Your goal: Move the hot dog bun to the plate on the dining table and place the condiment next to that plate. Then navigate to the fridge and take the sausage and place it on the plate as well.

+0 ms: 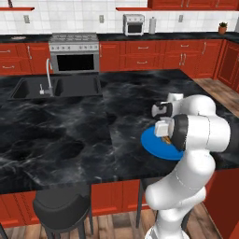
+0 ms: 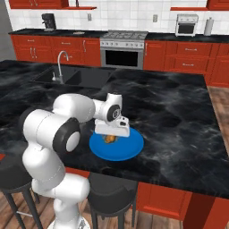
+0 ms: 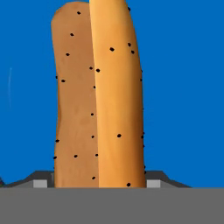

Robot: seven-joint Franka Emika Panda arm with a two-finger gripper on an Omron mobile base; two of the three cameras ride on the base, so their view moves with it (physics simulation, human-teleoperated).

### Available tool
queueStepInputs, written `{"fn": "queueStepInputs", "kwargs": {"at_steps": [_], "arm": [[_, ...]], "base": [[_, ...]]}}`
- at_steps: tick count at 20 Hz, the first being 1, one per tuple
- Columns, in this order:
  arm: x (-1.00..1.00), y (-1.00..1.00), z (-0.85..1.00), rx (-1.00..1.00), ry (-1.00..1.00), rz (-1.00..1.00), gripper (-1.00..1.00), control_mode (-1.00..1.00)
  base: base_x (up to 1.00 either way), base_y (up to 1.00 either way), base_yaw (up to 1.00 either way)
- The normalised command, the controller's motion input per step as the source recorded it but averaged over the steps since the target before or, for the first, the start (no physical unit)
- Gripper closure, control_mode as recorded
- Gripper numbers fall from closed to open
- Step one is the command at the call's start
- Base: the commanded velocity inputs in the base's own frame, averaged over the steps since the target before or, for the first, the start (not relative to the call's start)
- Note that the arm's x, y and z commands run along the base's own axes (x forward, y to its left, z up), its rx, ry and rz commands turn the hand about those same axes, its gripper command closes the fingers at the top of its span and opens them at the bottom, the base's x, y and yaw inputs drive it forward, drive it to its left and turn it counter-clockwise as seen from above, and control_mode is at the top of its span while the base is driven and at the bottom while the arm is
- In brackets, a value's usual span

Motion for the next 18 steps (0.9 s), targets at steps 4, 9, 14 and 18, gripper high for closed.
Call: {"fn": "queueStepInputs", "kwargs": {"at_steps": [4, 9, 14, 18], "arm": [[0.02, -0.04, -0.35, 0.0, 0.0, 0.01, 1.0, -1.0], [-0.03, 0.0, -0.24, 0.0, -0.01, 0.0, 1.0, -1.0], [-0.06, 0.0, -0.19, 0.0, -0.01, 0.0, 1.0, -1.0], [-0.26, -0.03, -0.03, 0.0, -0.08, 0.0, -1.0, -1.0]], "base": [[0.0, 0.0, 0.0], [0.0, 0.0, 0.0], [0.0, 0.0, 0.0], [0.0, 0.0, 0.0]]}}
